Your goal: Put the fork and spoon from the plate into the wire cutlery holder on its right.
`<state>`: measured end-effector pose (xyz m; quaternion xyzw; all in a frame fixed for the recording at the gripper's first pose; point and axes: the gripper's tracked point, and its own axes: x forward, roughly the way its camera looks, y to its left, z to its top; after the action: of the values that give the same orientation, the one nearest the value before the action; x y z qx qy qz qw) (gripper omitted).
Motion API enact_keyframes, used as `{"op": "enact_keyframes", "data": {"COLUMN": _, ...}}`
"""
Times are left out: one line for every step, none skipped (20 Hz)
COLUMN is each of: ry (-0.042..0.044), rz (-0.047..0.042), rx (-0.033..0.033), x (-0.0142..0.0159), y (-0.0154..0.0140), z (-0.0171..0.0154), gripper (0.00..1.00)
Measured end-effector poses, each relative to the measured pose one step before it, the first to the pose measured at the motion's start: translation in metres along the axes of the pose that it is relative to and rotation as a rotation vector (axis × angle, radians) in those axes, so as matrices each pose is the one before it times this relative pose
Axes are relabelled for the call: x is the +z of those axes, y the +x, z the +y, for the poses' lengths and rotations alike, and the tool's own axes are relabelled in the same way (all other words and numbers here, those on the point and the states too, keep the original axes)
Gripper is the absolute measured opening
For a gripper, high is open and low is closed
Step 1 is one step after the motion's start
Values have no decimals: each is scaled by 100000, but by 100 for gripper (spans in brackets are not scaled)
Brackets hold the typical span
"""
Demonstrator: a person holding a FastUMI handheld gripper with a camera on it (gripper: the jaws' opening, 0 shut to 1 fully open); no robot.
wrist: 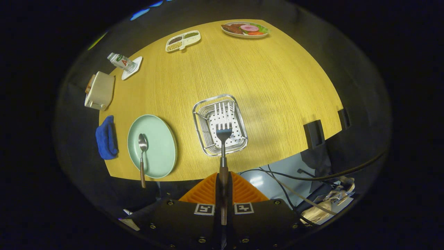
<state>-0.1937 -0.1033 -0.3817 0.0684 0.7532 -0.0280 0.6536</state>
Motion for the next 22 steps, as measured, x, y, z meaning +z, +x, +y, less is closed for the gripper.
{"op": "enact_keyframes", "data": {"ry": -157, "rz": 280, "rx": 480, "x": 159, "y": -4, "z": 140, "gripper": 7}}
{"op": "enact_keyframes", "data": {"ry": -119, "rz": 164, "rx": -70, "x": -36, "y": 50, "z": -25, "gripper": 6}}
{"op": "enact_keyframes", "data": {"ry": -395, "rz": -586, "rx": -154, "x": 285, "y": -77, "z": -55, "gripper": 9}}
{"op": "enact_keyframes", "data": {"ry": -400, "rz": -526, "rx": -527, "x": 94, "y": -8, "z": -145, "gripper": 9}}
{"op": "enact_keyframes", "data": {"ry": 44, "rz": -237, "rx": -412, "x": 165, "y": -114, "z": -109, "gripper": 9}}
{"op": "enact_keyframes", "data": {"ry": 378, "rz": -990, "rx": 74, "x": 282, "y": -123, "z": -3, "gripper": 9}}
{"op": "enact_keyframes", "data": {"ry": 406, "rz": -650, "rx": 403, "x": 307, "y": -141, "z": 58, "gripper": 11}}
{"op": "enact_keyframes", "data": {"ry": 451, "rz": -796, "rx": 319, "x": 199, "y": -123, "z": -47, "gripper": 11}}
{"op": "enact_keyframes", "data": {"ry": 464, "rz": -675, "rx": 113, "x": 258, "y": -176, "z": -9, "gripper": 11}}
{"op": "enact_keyframes", "data": {"ry": 716, "rz": -1058, "rx": -161, "x": 256, "y": -55, "z": -148, "gripper": 11}}
{"op": "enact_keyframes", "data": {"ry": -40, "rz": -1326, "rx": -471, "x": 346, "y": -132, "z": -147, "gripper": 11}}
{"op": "enact_keyframes", "data": {"ry": -529, "rz": -1419, "rx": -231, "x": 216, "y": -245, "z": -13, "gripper": 13}}
{"op": "enact_keyframes", "data": {"ry": -582, "rz": -1851, "rx": -2293, "x": 302, "y": -245, "z": -451, "gripper": 25}}
{"op": "enact_keyframes", "data": {"ry": -967, "rz": -2274, "rx": -1130, "x": 378, "y": -62, "z": -244, "gripper": 27}}
{"op": "enact_keyframes", "data": {"ry": -25, "rz": -1580, "rx": -614, "x": 397, "y": -386, "z": -116, "gripper": 35}}
{"op": "enact_keyframes", "data": {"ry": 441, "rz": -1437, "rx": -103, "x": 204, "y": -176, "z": 40, "gripper": 35}}
{"op": "enact_keyframes", "data": {"ry": 498, "rz": -1793, "rx": 14, "x": 368, "y": -343, "z": -4, "gripper": 36}}
{"op": "enact_keyframes", "data": {"ry": 286, "rz": -2096, "rx": -455, "x": 305, "y": -272, "z": -163, "gripper": 36}}
{"op": "enact_keyframes", "data": {"ry": 496, "rz": -2658, "rx": -131, "x": 526, "y": -405, "z": -28, "gripper": 36}}
{"op": "enact_keyframes", "data": {"ry": 871, "rz": -3220, "rx": 445, "x": 569, "y": -532, "z": 165, "gripper": 36}}
{"op": "enact_keyframes", "data": {"ry": 746, "rz": -3916, "rx": 462, "x": 829, "y": -599, "z": 224, "gripper": 36}}
{"op": "enact_keyframes", "data": {"ry": 459, "rz": -4718, "rx": 854, "x": 814, "y": -659, "z": 257, "gripper": 36}}
